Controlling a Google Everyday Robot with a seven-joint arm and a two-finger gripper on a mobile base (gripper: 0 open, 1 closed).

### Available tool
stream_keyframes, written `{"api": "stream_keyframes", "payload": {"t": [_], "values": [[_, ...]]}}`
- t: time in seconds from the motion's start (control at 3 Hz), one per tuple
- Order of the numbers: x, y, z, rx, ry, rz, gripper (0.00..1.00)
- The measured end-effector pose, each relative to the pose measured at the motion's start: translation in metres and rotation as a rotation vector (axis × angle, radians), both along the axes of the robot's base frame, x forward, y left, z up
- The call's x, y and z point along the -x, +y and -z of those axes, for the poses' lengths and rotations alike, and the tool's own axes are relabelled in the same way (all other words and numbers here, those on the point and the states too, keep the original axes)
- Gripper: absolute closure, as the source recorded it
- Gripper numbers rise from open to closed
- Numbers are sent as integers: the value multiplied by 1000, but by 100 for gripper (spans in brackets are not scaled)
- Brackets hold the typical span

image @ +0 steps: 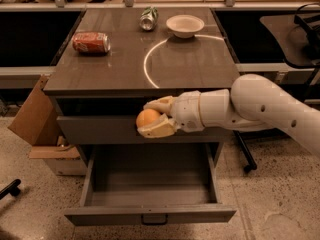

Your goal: Place orange into middle drawer

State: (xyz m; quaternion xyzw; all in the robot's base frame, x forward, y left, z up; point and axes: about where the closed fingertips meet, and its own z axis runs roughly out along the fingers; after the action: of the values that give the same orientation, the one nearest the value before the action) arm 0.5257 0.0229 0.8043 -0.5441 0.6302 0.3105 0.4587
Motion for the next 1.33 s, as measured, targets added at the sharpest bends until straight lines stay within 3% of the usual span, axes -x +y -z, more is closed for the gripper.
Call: {"api": "stream_keyframes", "payload": {"t": [0.33,0.67,1.33], "values": [[-1,-12,34,-2,45,33,100],[-1,-12,34,-2,45,32,100],[-2,-44,116,18,137,-6,100]]}}
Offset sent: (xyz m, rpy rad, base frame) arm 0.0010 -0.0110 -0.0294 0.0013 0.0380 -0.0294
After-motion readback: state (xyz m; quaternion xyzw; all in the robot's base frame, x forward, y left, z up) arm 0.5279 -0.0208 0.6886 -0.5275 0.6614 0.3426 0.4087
